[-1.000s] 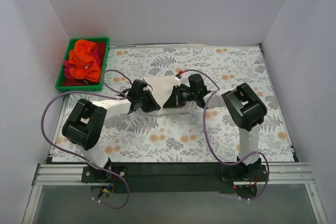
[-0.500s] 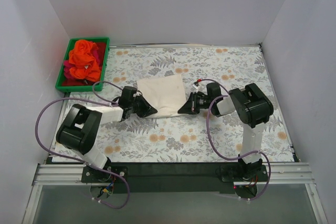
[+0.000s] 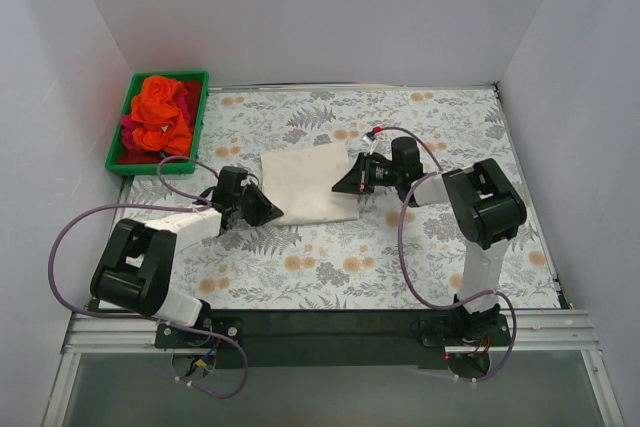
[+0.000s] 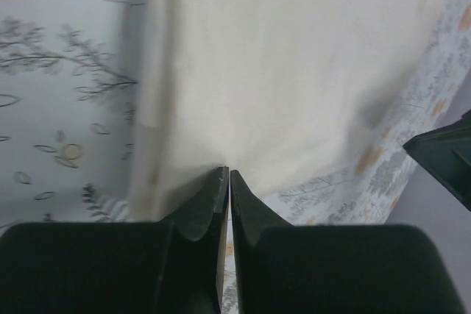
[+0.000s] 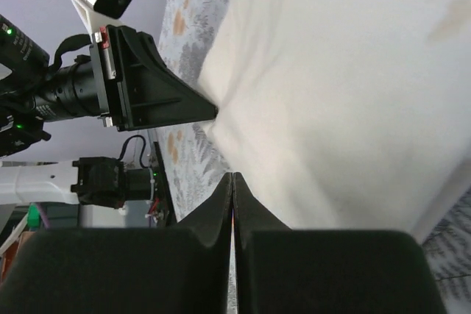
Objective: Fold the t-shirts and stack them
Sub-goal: Fold the tshirt
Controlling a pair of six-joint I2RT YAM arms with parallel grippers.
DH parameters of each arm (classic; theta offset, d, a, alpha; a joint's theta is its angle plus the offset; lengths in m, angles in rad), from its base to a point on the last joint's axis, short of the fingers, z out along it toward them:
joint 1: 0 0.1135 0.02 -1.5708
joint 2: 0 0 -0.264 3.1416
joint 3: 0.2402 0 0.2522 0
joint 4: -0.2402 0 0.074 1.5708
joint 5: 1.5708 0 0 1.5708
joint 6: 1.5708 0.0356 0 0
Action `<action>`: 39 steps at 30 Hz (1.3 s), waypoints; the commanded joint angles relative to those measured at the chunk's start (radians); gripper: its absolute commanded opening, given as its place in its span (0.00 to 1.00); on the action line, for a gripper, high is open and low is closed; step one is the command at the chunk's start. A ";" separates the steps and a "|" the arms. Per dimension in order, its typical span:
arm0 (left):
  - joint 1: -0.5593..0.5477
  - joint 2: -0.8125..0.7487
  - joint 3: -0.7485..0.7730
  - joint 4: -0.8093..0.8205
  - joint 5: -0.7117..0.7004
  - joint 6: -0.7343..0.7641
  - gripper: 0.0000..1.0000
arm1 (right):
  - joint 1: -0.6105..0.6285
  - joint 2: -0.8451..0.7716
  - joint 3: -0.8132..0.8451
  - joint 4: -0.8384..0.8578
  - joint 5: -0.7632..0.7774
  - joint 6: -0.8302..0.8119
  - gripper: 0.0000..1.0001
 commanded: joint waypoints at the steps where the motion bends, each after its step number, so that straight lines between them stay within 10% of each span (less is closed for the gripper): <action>1: 0.044 0.048 -0.087 -0.005 -0.034 -0.018 0.07 | -0.007 0.110 0.032 -0.001 0.051 -0.008 0.01; 17: 0.107 -0.122 -0.009 -0.090 -0.034 0.039 0.24 | -0.058 0.065 0.168 -0.103 0.079 -0.057 0.01; 32: 0.136 0.321 0.318 -0.050 -0.152 0.126 0.23 | -0.053 0.431 0.594 -0.228 0.220 -0.022 0.02; 39: 0.133 0.124 0.298 -0.138 -0.184 0.218 0.27 | -0.070 0.296 0.532 -0.425 0.309 -0.210 0.07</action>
